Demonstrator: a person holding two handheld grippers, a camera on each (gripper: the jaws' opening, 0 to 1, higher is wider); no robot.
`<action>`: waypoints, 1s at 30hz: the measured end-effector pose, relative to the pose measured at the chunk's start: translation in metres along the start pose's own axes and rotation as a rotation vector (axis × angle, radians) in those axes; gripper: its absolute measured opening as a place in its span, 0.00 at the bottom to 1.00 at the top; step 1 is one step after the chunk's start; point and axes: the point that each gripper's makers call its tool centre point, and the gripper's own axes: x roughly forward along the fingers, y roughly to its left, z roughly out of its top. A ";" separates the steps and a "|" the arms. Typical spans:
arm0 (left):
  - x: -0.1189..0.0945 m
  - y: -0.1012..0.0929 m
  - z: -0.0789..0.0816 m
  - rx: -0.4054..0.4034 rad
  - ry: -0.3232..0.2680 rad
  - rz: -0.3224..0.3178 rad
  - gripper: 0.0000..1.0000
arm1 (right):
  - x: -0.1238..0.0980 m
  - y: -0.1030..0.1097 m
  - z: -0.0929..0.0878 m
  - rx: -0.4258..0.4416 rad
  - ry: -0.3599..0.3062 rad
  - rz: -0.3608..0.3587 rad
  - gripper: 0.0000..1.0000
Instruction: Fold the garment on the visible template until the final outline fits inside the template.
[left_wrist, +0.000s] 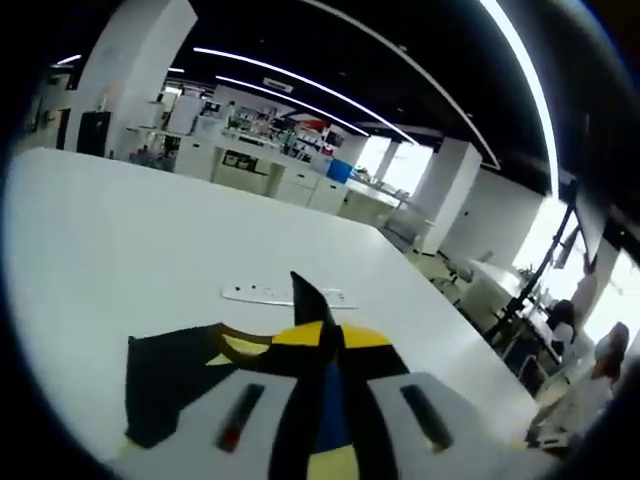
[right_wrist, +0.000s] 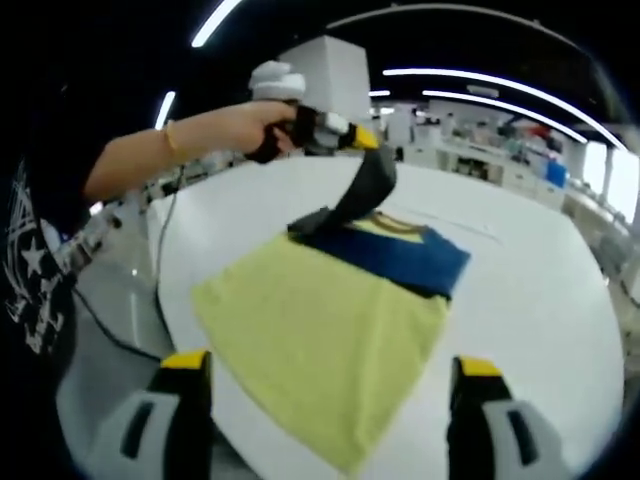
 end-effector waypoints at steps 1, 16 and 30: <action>0.001 -0.002 -0.003 -0.001 0.002 -0.005 0.01 | 0.000 -0.001 -0.001 0.002 0.002 -0.001 1.00; 0.018 -0.023 -0.061 0.004 0.098 -0.065 0.01 | 0.002 -0.002 -0.002 0.013 0.004 -0.003 1.00; 0.049 -0.036 -0.126 -0.061 0.218 -0.079 0.02 | -0.003 -0.005 -0.013 0.058 -0.007 -0.016 1.00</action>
